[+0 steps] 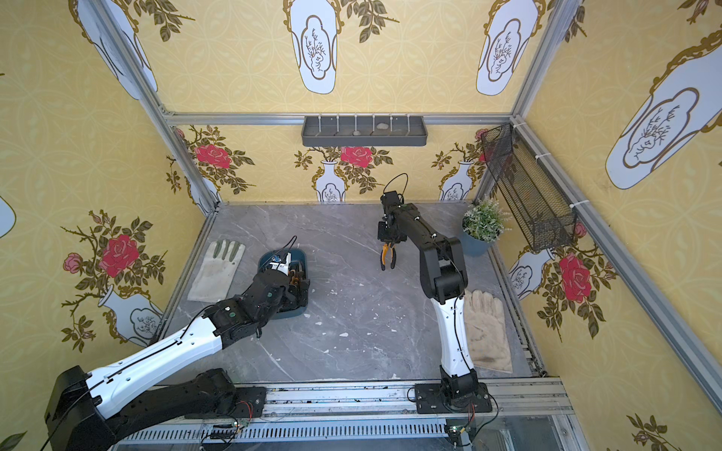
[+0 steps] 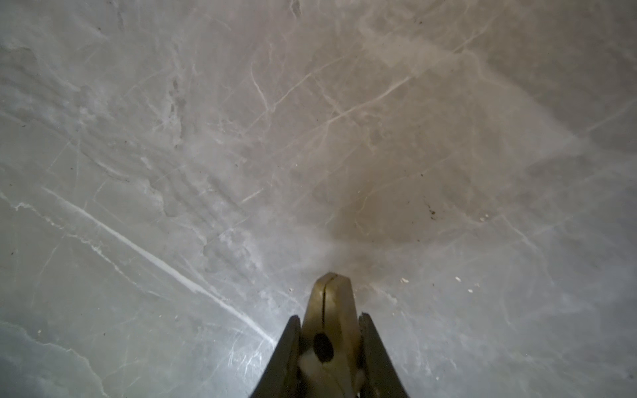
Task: Take the pliers out of the storage box
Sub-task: Place the pliers at the center of the board.
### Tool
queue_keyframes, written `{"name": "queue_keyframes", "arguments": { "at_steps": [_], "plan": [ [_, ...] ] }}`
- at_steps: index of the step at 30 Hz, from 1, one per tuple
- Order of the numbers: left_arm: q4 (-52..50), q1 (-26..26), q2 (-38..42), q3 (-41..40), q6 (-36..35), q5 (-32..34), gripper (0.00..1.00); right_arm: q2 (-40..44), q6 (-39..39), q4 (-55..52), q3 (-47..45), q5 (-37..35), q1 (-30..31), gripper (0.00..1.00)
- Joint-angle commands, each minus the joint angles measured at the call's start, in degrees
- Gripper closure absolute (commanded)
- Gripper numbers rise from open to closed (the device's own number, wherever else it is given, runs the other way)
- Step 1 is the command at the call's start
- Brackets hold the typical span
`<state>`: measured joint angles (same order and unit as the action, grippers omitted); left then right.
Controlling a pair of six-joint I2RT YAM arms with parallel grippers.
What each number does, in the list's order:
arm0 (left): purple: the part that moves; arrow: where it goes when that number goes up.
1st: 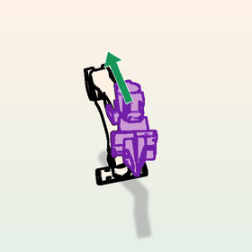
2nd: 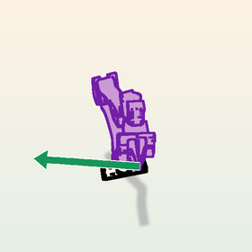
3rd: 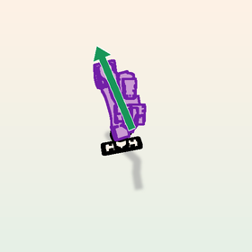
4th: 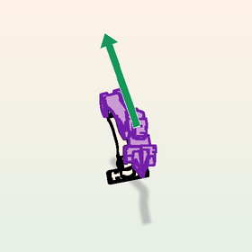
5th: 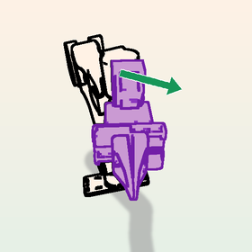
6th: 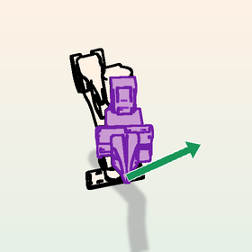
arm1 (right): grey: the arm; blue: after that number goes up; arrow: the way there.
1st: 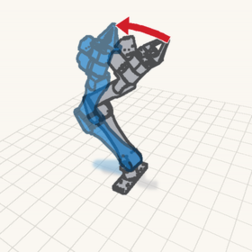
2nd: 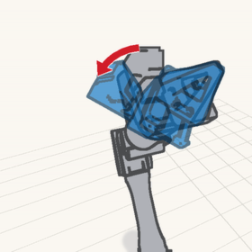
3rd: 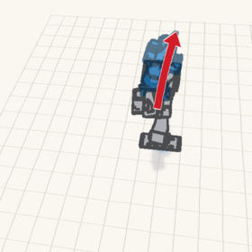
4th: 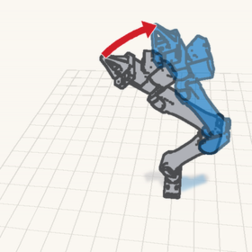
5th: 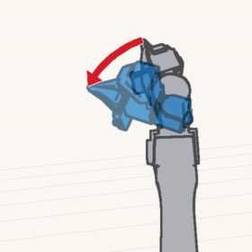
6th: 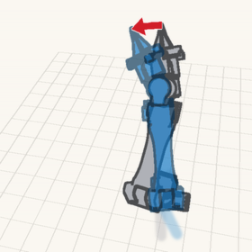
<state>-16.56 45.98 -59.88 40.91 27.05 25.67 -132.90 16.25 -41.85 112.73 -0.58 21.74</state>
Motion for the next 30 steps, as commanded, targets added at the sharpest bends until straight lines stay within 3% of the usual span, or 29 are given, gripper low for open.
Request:
{"name": "queue_keyframes", "arguments": {
  "at_steps": [1,13,20,30],
  "plan": [
    [1.2,-1.0,0.2,-1.1,0.2,-2.2,0.01,-1.4,-0.8,-1.4,1.5,0.5,-0.4,0.92],
    [3.2,-2.9,-0.5,-2.4,0.3,-4.7,0.01,-2.2,-2.3,-1.2,-1.3,-1.0,-2.3,0.89],
    [3.2,-2.9,-0.9,-2.0,0.5,-5.7,0.01,-3.2,-2.7,-1.7,-0.9,-1.0,-2.5,0.72],
    [3.2,-2.9,-0.6,-2.0,0.7,-5.8,0.01,-2.4,-2.6,-1.9,-1.6,-0.7,-2.5,0.67]
  ]
}}
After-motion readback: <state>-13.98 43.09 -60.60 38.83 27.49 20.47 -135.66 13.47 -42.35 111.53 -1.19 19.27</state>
